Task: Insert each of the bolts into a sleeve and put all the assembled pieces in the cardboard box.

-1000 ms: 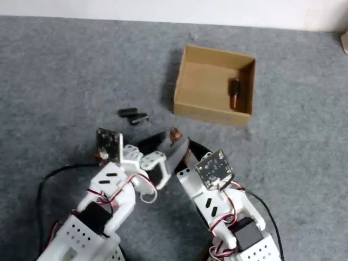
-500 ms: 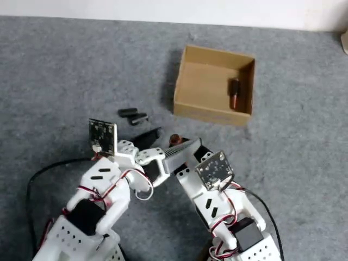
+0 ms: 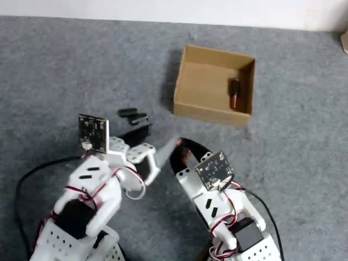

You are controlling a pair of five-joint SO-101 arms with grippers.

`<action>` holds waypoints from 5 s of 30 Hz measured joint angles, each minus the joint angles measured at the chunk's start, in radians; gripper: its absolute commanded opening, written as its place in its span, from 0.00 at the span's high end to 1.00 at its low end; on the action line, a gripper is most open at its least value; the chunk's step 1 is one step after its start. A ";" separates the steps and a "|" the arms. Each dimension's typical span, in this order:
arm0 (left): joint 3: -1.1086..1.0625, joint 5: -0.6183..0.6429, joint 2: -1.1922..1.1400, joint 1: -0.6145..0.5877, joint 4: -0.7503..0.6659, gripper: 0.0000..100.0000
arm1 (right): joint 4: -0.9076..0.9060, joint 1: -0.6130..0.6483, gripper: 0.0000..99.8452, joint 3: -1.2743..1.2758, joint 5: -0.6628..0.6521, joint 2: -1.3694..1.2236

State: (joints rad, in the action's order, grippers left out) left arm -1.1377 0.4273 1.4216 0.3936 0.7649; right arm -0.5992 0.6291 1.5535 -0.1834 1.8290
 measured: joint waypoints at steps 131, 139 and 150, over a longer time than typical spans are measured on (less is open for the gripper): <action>-0.021 -0.381 -0.783 -0.423 -0.399 0.99 | -0.678 -0.259 0.79 -1.264 0.037 -1.181; -0.021 -0.381 -0.783 -0.423 -0.399 0.99 | -0.674 -0.238 0.79 -0.996 0.094 -1.016; 0.018 -0.459 -0.804 -0.400 -0.399 0.99 | -0.482 -0.250 0.79 -0.631 0.094 -0.936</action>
State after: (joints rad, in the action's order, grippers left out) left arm -1.1193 -0.0315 0.6176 -0.0069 0.3659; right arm -1.0810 0.3790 0.9229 -0.0898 0.8930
